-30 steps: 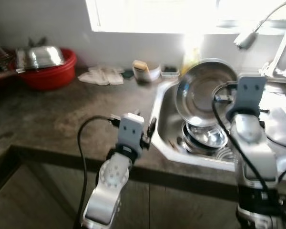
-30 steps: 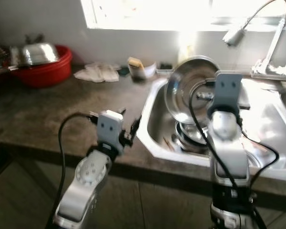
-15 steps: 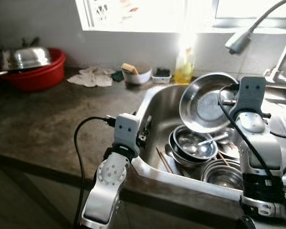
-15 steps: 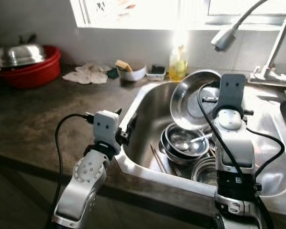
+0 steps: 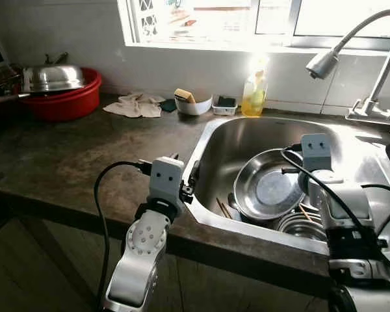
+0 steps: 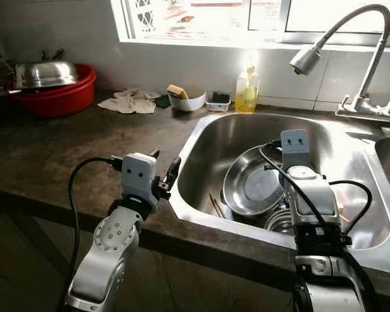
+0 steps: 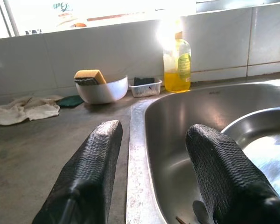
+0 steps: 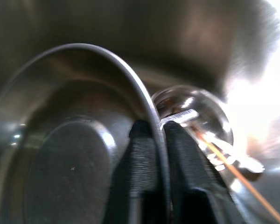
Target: Kitchen organization
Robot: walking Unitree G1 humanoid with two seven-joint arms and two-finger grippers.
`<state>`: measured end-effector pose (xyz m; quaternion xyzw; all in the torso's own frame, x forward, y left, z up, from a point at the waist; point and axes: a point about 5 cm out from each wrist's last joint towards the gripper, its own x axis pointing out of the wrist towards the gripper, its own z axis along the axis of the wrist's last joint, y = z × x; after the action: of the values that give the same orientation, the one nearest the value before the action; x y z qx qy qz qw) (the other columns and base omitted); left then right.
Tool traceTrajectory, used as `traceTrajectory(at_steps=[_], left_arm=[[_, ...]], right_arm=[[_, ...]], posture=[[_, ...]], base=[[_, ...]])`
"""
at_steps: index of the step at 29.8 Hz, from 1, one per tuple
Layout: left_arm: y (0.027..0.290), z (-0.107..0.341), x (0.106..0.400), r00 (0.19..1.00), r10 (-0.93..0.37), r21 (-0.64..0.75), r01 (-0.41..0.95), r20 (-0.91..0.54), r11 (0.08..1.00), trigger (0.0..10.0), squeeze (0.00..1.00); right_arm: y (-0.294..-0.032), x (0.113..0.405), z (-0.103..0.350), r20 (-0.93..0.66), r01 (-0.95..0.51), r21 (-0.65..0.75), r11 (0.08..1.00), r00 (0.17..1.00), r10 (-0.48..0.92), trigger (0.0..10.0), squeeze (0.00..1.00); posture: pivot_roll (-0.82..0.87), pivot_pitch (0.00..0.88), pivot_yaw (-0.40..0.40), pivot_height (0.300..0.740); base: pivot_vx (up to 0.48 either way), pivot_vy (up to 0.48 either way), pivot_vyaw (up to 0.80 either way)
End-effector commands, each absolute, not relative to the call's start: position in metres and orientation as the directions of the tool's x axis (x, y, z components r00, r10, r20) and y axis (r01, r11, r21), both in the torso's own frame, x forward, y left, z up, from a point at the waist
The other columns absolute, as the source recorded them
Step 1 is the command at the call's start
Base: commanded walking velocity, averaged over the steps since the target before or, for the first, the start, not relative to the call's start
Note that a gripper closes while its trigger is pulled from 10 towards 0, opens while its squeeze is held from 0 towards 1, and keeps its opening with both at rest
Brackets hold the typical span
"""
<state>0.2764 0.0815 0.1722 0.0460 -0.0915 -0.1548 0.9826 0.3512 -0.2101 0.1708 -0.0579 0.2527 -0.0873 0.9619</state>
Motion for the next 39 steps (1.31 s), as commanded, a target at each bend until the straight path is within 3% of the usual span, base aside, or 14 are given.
traceTrajectory(at_steps=[1, 7, 8, 14, 18, 27, 28, 39], left_arm=[[0.082, 0.177, 0.275, 0.932, -0.314, 0.122, 0.295, 0.181, 0.948, 10.0, 0.0], [0.08, 0.175, 0.273, 0.932, -0.312, 0.17, 0.283, 0.183, 0.944, 10.0, 0.0], [0.079, 0.176, 0.272, 0.931, -0.316, 0.175, 0.285, 0.183, 0.942, 10.0, 0.0], [0.078, 0.177, 0.271, 0.931, -0.316, 0.137, 0.295, 0.183, 0.946, 10.0, 0.0], [0.08, 0.176, 0.271, 0.933, -0.313, 0.132, 0.293, 0.179, 0.947, 10.0, 0.0], [0.081, 0.176, 0.272, 0.932, -0.315, 0.134, 0.294, 0.18, 0.946, 10.0, 0.0], [0.081, 0.176, 0.272, 0.932, -0.314, 0.134, 0.293, 0.18, 0.947, 10.0, 0.0], [0.082, 0.177, 0.272, 0.933, -0.31, 0.133, 0.289, 0.182, 0.948, 10.0, 0.0]], right_arm=[[-0.211, 0.357, 0.181, -0.442, 0.14, -0.139, 0.98, 0.877, -0.188, 10.0, 1.0], [-0.213, 0.357, 0.192, -0.354, 0.191, -0.131, 0.973, 0.907, -0.226, 10.0, 1.0], [-0.212, 0.356, 0.196, -0.323, 0.199, -0.121, 0.972, 0.919, -0.228, 10.0, 0.0], [-0.207, 0.346, 0.223, -0.109, 0.252, -0.103, 0.962, 0.959, -0.263, 10.0, 0.0], [-0.193, 0.335, 0.233, 0.05, 0.218, -0.15, 0.964, 0.976, -0.212, 10.0, 0.0], [-0.187, 0.328, 0.212, -0.016, 0.199, -0.166, 0.966, 0.979, -0.204, 10.0, 0.0], [-0.187, 0.329, 0.211, -0.023, 0.19, -0.157, 0.969, 0.98, -0.196, 10.0, 1.0], [-0.19, 0.33, 0.214, -0.036, 0.186, -0.138, 0.973, 0.981, -0.193, 10.0, 1.0]], posture=[[0.02, 0.028, -0.021, 0.74], [0.02, 0.036, -0.017, 0.74], [0.01, 0.036, -0.014, 0.74], [0.01, 0.037, -0.012, 0.74], [0.01, 0.035, -0.008, 0.74], [0.01, 0.033, -0.007, 0.74], [0.01, 0.034, -0.008, 0.74], [0.01, 0.037, -0.01, 0.74]], base=[[0.0, 0.0, 0.0], [0.0, 0.0, 0.0], [0.0, 0.0, 0.0], [0.0, 0.0, 0.0], [0.0, 0.0, 0.0], [0.0, 0.0, 0.0], [0.0, 0.0, 0.0], [0.0, 0.0, 0.0]])
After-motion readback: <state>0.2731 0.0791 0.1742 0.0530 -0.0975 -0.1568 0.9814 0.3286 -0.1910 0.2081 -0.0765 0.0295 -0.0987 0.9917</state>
